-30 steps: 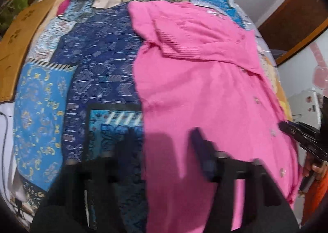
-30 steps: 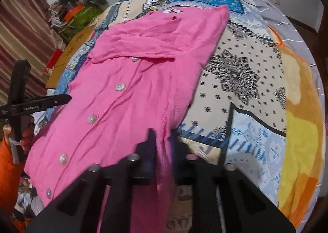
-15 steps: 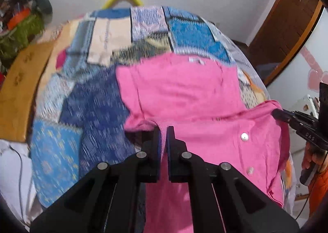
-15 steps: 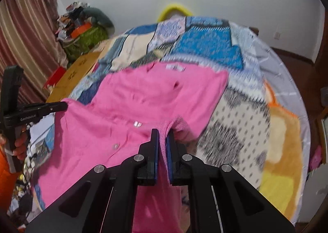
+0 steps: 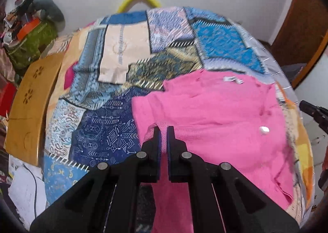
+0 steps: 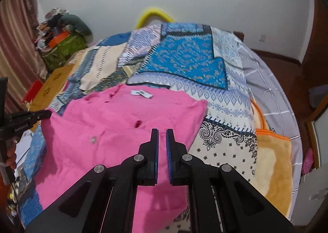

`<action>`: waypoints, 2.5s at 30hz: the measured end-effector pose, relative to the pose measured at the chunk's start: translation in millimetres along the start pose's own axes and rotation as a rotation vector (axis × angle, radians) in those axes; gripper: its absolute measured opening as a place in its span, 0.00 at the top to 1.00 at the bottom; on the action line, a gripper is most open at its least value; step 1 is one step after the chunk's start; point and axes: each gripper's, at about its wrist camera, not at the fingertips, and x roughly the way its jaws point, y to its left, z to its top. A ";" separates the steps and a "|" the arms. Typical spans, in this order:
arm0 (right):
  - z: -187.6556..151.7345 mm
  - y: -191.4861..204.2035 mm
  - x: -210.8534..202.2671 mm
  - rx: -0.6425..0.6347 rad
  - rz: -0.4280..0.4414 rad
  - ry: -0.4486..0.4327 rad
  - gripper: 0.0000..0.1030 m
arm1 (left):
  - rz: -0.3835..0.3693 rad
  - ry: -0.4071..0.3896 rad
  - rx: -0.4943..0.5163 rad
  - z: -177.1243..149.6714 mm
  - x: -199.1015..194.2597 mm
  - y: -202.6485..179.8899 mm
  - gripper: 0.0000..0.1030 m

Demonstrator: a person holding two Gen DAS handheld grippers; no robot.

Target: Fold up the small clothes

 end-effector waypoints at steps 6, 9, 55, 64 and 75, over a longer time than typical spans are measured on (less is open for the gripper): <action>-11.6 -19.8 20.3 0.064 -0.004 0.072 0.94 | 0.018 0.062 -0.037 -6.7 27.6 11.4 0.95; -19.2 -22.7 16.5 0.086 0.016 0.108 0.92 | 0.025 0.062 -0.026 -9.7 23.3 13.5 0.90; -102.8 68.6 9.1 -0.117 0.033 0.253 0.63 | 0.013 0.141 0.012 -128.7 -51.8 33.0 0.41; -104.8 56.7 -4.5 -0.097 0.045 0.204 0.91 | -0.020 0.163 -0.033 -134.2 -49.7 38.9 0.41; -97.1 21.2 -57.3 0.005 0.044 0.064 0.92 | -0.082 0.217 -0.052 -142.1 -37.8 28.1 0.41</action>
